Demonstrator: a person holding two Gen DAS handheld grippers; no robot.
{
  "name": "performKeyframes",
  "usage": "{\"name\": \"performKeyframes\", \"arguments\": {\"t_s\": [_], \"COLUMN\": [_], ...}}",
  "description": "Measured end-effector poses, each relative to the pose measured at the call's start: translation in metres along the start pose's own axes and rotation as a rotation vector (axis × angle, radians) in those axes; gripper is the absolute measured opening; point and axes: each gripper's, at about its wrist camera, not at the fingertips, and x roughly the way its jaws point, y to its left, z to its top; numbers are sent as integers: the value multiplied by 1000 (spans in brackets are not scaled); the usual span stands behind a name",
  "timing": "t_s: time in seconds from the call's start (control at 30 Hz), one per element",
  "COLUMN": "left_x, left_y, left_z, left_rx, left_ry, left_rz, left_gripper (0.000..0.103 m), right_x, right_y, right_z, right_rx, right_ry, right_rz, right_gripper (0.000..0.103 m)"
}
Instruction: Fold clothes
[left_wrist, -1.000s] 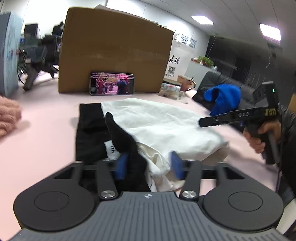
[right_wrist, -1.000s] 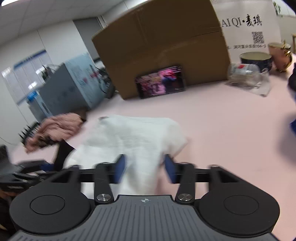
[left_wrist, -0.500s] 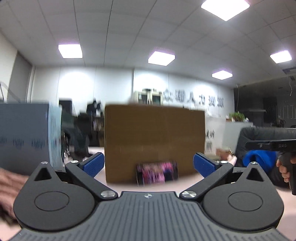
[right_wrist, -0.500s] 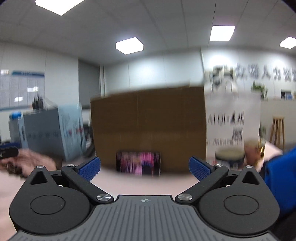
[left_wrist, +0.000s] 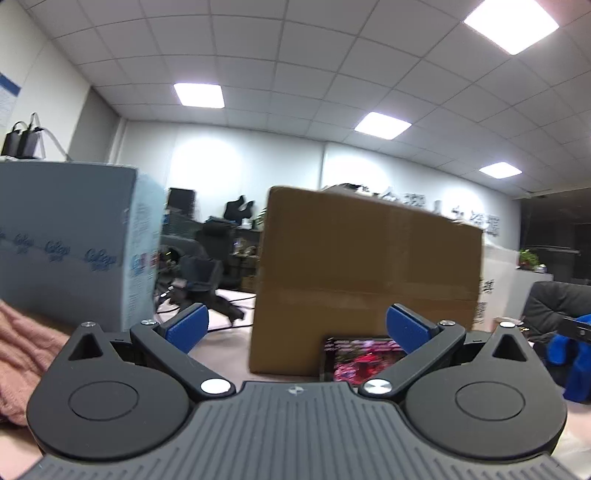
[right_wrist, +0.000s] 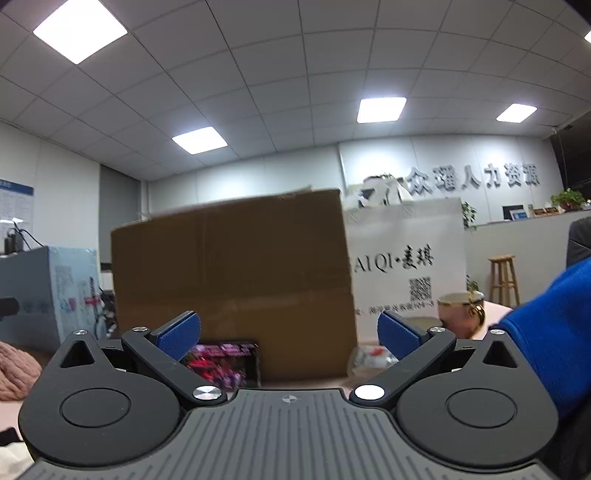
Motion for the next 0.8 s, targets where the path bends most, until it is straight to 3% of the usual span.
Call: {"name": "performKeyframes", "arguments": {"t_s": [0.23, 0.53, 0.8], "left_x": [-4, -14, -8], "left_y": [-3, -4, -7], "left_z": [-12, -20, -23], "left_rx": [102, 126, 153], "left_ry": [-53, -48, -16], "left_rz": [51, 120, 100], "left_gripper": [103, 103, 103], "right_x": [-5, -11, -8], "right_y": [11, 18, 22], "right_z": [-7, -8, -11], "right_rx": [-57, -111, -141], "right_ry": [-40, -78, -64], "right_rz": [-37, -60, -64], "right_gripper": [103, 103, 103]}}
